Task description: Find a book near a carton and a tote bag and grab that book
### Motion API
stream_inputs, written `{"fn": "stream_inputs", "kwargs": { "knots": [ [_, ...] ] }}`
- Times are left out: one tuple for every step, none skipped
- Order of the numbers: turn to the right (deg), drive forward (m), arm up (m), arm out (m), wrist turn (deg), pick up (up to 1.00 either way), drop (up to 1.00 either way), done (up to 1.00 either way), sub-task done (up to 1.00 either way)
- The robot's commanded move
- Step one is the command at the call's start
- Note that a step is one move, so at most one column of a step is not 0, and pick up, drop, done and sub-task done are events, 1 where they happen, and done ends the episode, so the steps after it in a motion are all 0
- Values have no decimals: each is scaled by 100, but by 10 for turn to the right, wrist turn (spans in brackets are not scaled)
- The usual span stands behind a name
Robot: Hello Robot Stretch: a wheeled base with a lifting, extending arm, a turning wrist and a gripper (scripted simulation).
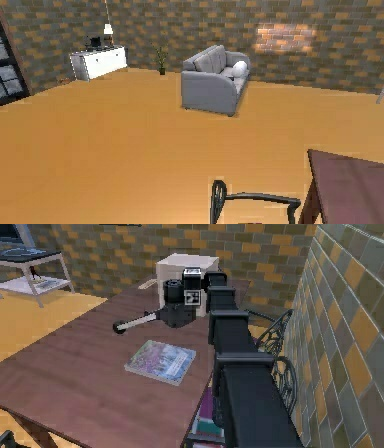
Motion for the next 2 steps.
{"fn": "stream_inputs", "kwargs": {
  "knots": [
    [0,0,0,0,360,0,0,0,0],
    [0,0,-30,0,0,0,0,0,0]
  ]
}}
